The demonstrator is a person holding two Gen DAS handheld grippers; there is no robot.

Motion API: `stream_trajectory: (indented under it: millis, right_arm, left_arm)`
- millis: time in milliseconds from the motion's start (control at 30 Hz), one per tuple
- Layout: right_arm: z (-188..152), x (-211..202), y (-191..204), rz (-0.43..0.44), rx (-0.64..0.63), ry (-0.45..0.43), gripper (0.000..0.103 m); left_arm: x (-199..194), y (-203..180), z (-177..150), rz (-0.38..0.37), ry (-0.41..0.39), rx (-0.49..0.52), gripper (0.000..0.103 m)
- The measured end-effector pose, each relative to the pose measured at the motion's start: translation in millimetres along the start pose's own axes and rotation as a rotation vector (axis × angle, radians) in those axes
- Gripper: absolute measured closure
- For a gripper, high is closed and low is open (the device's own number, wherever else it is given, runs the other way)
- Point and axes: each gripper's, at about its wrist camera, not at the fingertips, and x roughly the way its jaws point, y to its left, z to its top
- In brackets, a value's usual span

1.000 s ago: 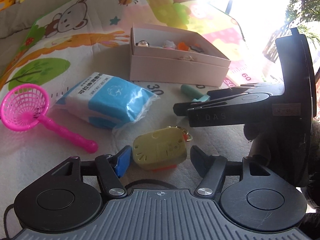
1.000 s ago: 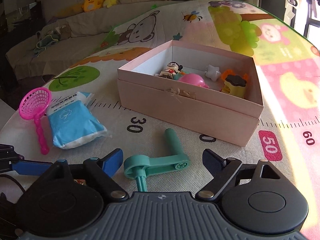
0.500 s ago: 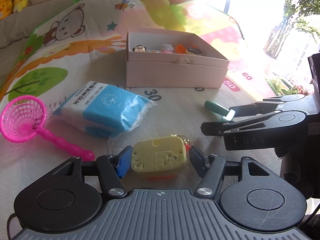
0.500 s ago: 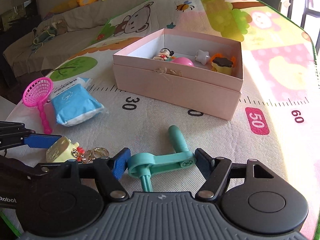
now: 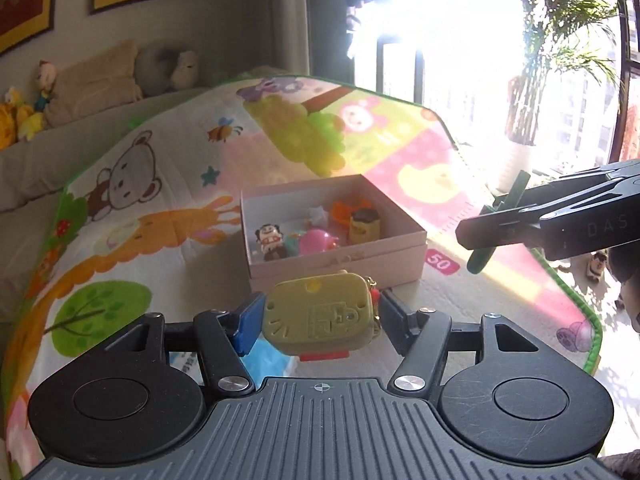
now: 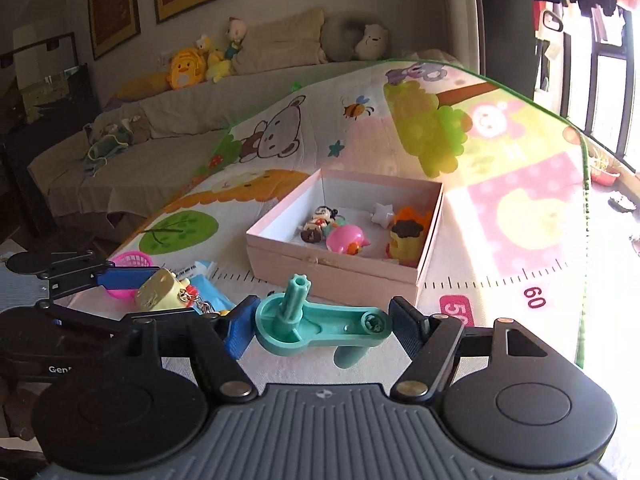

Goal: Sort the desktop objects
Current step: 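Carry keychain and crank over the pink box and open both grippers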

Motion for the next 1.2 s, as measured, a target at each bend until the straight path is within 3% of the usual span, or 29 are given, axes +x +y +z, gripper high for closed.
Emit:
stream_trajectory:
  millis: [167, 333, 367, 400, 467, 567, 733, 833, 1033, 1200]
  right_arm:
    - [64.0, -4.8, -11.9, -0.036, -0.009, -0.117, 0.032]
    - [129.2, 29.2, -30.0, -0.086, 0.005, -0.182, 0.032]
    - [138.0, 39.5, -34.7, -0.082, 0.016, -0.185, 0.031]
    - [145.2, 52.2, -39.9, -0.058, 0.022, -0.163, 0.019]
    - [147.8, 70.0, -48.0, -0.058, 0.067, -0.134, 0.014]
    - [132.0, 80.1, -56.8, -0.051, 0.108, -0.103, 0.014]
    - [93.1, 91.2, -69.3, -0.072, 0.173, -0.04, 0.014]
    - [71.3, 95.3, -59.1, -0.08, 0.144, -0.011, 0.014]
    - [33.6, 109.3, 10.5, 0.047, -0.032, 0.068, 0.014]
    - [5.2, 132.2, 88.9, 0.181, -0.234, 0.138, 0.014]
  left_arm:
    - [24.1, 14.6, 50.7, 0.0, -0.09, 0.029, 0.036]
    - [78.4, 22.7, 100.5, -0.022, -0.125, 0.015, 0.034]
    - [90.5, 24.9, 106.5, -0.034, -0.11, 0.013, 0.029]
    - [99.2, 28.4, 109.4, -0.031, -0.094, 0.0, 0.025]
    - [103.5, 36.5, 106.9, -0.003, -0.068, -0.035, 0.02]
    - [85.0, 51.5, 76.9, 0.03, -0.053, -0.039, 0.006]
    - [60.4, 58.6, 8.2, 0.144, 0.058, 0.045, 0.005]
    - [44.6, 68.9, -34.8, 0.15, 0.14, -0.008, 0.004]
    - [15.7, 94.1, -78.1, 0.182, 0.201, -0.169, 0.003]
    - [4.9, 110.9, -89.3, 0.281, 0.226, -0.186, 0.002]
